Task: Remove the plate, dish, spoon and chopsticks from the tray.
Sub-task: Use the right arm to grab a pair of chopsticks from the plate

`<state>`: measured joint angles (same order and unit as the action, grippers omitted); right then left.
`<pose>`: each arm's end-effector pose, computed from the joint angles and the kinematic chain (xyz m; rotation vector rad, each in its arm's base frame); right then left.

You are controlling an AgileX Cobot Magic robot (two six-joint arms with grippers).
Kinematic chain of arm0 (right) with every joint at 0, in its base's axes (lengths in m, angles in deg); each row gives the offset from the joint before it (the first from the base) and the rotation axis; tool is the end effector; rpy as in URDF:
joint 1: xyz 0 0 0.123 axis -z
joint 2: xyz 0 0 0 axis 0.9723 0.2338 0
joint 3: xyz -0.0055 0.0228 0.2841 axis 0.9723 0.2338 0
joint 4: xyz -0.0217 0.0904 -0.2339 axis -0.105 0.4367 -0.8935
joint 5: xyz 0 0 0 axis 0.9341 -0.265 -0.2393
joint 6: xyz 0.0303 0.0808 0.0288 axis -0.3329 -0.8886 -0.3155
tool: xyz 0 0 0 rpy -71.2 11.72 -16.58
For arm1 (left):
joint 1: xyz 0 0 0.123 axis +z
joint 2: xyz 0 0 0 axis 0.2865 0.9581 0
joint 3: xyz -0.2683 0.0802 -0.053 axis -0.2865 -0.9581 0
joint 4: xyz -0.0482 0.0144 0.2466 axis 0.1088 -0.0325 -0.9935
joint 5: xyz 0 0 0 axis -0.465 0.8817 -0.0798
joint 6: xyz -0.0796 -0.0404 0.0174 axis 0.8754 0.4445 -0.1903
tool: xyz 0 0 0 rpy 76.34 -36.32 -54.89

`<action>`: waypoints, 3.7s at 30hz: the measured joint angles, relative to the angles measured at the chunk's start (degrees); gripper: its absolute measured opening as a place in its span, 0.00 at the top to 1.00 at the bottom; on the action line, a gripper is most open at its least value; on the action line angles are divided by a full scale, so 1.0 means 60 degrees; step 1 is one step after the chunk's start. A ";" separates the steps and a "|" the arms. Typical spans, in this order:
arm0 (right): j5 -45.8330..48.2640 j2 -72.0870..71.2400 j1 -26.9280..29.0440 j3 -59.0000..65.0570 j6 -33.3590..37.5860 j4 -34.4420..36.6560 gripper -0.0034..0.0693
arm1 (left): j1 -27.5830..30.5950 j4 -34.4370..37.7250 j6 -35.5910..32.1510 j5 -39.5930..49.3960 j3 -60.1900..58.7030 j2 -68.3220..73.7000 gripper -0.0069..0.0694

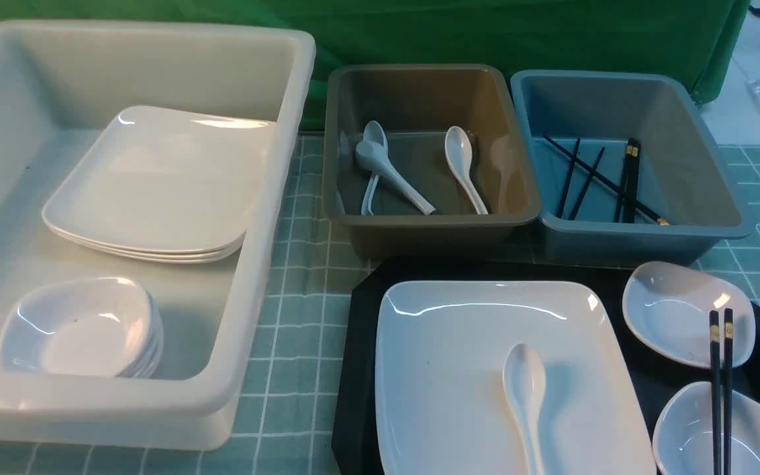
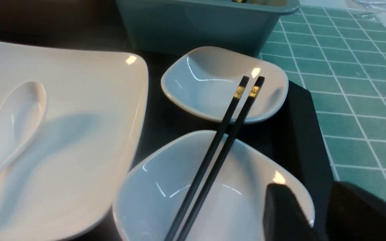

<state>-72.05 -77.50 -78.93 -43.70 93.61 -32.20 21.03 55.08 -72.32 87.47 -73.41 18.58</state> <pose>0.0555 0.0024 0.1883 -0.1256 1.7297 -0.0438 0.0559 0.0005 0.1904 0.0337 1.7173 0.0808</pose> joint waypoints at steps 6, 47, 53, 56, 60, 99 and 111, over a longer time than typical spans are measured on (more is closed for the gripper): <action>0.0000 0.0000 0.0000 0.0000 0.0000 0.0000 0.62 | 0.0000 0.0000 0.0000 0.0000 0.0000 0.0000 0.89; -0.4002 0.0374 -0.0173 -0.1657 -0.4313 0.1550 0.77 | 0.0000 -0.1531 0.7129 0.1297 0.6672 0.2561 0.89; 0.0905 0.3348 -0.0246 -0.5716 -0.1960 0.1474 0.91 | 0.0000 0.0833 0.3396 0.6271 0.8819 0.5531 0.89; 0.3470 0.5495 -0.0257 -0.7592 -0.1047 0.1452 0.92 | 0.0000 0.2355 0.1955 0.7808 0.8968 0.6891 0.89; 0.5422 0.7426 -0.0266 -0.8879 -0.0536 0.1452 0.92 | 0.0000 0.3097 0.1039 0.8189 0.8872 0.7477 0.90; 0.4297 1.7330 0.0743 -1.1177 -0.1399 0.1216 0.39 | -0.1482 0.1699 0.1001 0.8875 0.7430 0.6904 0.91; 0.4096 1.7368 0.0743 -1.1180 -0.1401 0.1214 0.73 | -0.1482 0.1699 0.1004 0.8798 0.7430 0.6904 0.91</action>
<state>-47.48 26.70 -74.47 -110.77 85.21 -24.91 12.14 65.27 -66.29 140.25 -28.83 60.00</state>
